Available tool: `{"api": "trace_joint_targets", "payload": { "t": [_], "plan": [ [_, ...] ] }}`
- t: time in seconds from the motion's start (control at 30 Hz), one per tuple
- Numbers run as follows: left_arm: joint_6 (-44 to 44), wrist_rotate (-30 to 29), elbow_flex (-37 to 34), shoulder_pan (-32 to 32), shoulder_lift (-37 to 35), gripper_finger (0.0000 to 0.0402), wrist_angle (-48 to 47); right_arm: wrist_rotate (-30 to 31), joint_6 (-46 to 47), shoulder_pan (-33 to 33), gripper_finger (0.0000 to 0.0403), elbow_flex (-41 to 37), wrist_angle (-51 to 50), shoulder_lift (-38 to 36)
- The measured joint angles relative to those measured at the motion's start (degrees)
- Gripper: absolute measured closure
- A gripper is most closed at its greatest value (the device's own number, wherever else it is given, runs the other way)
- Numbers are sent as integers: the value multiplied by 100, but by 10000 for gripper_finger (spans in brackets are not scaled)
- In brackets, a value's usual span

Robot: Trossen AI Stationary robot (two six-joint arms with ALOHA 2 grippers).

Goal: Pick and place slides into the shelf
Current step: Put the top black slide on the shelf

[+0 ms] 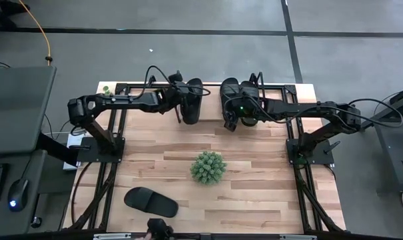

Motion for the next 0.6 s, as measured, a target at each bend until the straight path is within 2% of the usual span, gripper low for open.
{"api": "trace_joint_targets", "payload": {
  "t": [0.6],
  "plan": [
    [17, 134, 17, 260, 234, 369, 74, -82, -2, 13, 219, 0, -27, 0]
  ]
}}
